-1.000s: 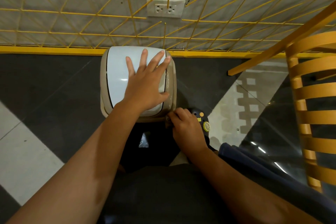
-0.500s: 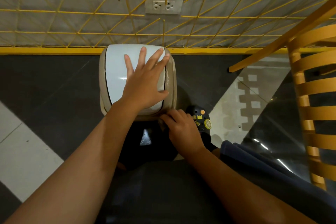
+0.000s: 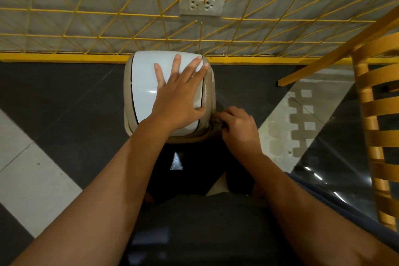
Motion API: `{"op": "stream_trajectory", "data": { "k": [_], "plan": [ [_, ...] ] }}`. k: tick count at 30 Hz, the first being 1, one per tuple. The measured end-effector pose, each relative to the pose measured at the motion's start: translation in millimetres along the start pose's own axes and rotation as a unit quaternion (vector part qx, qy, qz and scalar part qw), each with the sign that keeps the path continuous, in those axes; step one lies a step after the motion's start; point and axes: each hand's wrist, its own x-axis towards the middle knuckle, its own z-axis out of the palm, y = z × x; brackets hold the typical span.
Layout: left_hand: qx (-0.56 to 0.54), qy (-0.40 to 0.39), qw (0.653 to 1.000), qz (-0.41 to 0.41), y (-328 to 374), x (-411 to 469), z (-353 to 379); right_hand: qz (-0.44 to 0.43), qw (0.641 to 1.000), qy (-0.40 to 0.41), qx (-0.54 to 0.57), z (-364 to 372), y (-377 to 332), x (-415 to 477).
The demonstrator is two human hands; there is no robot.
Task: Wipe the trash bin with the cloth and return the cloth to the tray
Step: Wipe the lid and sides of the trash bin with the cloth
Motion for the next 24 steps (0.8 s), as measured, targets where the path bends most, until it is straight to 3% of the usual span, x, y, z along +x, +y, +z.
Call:
{"op": "stream_trajectory", "data": {
  "k": [5,9,11,17,24],
  "plan": [
    [-0.005,0.005,1.000,0.004,-2,0,1,0.121,0.980,-0.091,0.129,-15,-1,22],
    [-0.006,0.007,1.000,0.001,-2,1,2,0.301,0.892,-0.142,0.307,-8,-6,-1],
    [-0.004,0.007,1.000,0.000,-1,1,1,0.336,0.864,-0.137,0.350,-2,-10,-8],
    [0.004,0.001,1.000,0.006,1,-1,3,0.359,0.866,-0.019,0.347,1,-9,23],
    [-0.005,0.019,1.000,0.005,-2,-1,1,0.280,0.919,-0.005,0.277,-10,-24,31]
  ]
}}
